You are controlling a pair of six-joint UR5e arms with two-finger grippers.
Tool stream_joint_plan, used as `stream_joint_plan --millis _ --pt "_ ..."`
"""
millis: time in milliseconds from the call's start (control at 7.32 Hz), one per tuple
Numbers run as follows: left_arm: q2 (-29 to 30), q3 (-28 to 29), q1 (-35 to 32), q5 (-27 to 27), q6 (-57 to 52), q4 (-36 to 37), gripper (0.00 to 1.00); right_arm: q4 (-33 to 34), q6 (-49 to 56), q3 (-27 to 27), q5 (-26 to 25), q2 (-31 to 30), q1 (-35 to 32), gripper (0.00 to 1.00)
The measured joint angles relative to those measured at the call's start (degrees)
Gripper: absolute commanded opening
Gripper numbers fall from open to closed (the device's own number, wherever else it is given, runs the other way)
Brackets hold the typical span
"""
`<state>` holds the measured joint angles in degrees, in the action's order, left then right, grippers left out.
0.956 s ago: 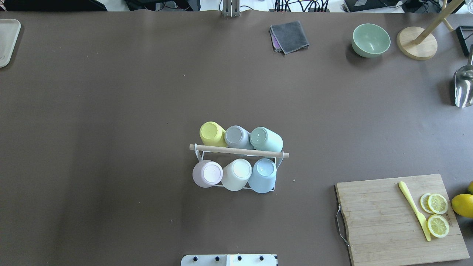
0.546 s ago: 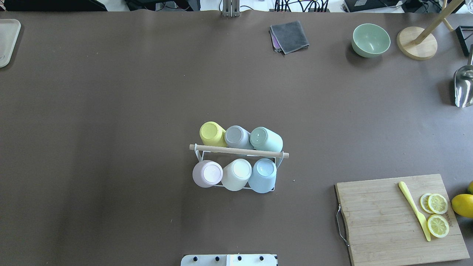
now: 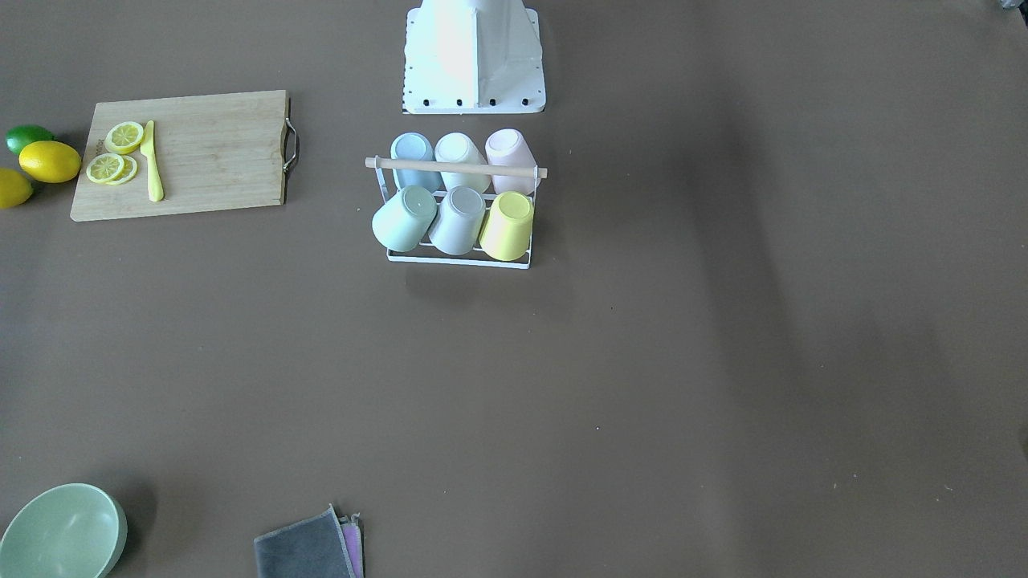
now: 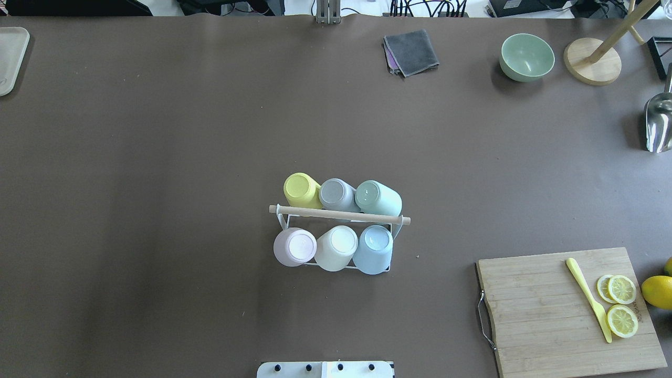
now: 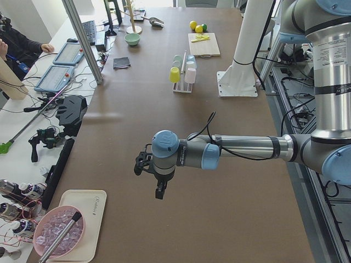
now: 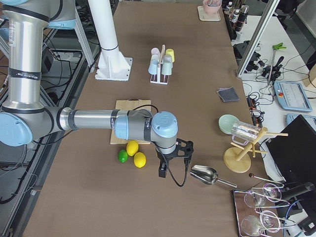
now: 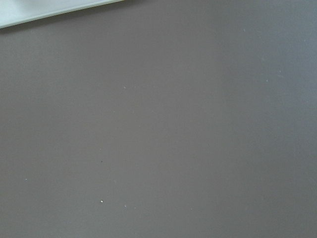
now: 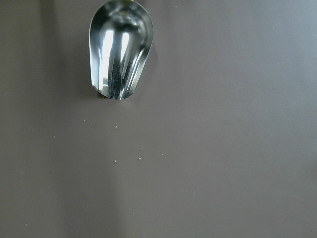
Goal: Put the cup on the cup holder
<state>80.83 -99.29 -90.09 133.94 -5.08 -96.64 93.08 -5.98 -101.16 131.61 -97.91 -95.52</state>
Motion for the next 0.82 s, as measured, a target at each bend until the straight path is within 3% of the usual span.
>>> stream_joint_plan --millis 819 --pt "0.13 0.78 0.08 -0.02 0.24 -0.28 0.98 0.00 0.00 -0.17 0.05 0.16 0.02 1.00"
